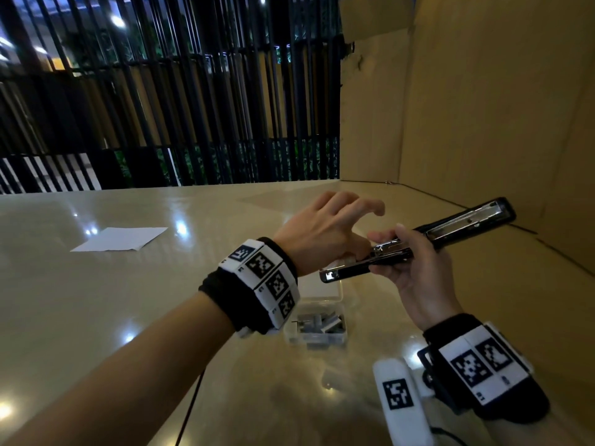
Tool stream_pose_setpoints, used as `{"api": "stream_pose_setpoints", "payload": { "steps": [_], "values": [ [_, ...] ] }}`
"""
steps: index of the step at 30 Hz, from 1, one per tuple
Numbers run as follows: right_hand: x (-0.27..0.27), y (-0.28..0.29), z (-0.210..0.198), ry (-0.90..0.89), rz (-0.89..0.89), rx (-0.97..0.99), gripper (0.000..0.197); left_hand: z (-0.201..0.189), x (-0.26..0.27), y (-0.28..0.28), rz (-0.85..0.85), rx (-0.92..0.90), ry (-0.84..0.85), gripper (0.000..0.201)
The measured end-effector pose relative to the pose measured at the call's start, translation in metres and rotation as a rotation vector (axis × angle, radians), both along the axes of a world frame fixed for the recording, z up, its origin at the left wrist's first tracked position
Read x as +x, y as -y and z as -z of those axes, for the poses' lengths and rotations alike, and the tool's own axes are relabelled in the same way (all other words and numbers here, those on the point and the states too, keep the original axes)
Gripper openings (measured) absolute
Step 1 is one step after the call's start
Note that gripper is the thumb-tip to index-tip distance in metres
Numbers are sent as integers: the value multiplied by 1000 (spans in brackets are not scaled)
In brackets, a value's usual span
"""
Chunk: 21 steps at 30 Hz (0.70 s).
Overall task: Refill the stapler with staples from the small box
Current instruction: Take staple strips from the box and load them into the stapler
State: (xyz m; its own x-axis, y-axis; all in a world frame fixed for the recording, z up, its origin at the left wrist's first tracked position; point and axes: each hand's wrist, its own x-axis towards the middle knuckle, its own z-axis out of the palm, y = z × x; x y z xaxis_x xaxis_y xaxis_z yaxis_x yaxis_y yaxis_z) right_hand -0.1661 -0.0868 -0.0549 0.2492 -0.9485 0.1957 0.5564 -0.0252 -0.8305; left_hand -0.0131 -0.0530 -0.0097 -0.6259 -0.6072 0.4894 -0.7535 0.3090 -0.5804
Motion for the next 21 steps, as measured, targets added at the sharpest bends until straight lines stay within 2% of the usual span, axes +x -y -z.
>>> {"api": "stream_pose_setpoints", "payload": {
  "steps": [4, 13, 21],
  "values": [
    [0, 1, 0, -15, 8, 4, 20, 3, 3, 4, 19, -10, 6, 16],
    [7, -2, 6, -76, 28, 19, 20, 15, 6, 5, 99, -36, 46, 21],
    [7, -2, 7, -76, 24, 18, 19, 25, 11, 11, 129, -127, 63, 13]
  ]
}}
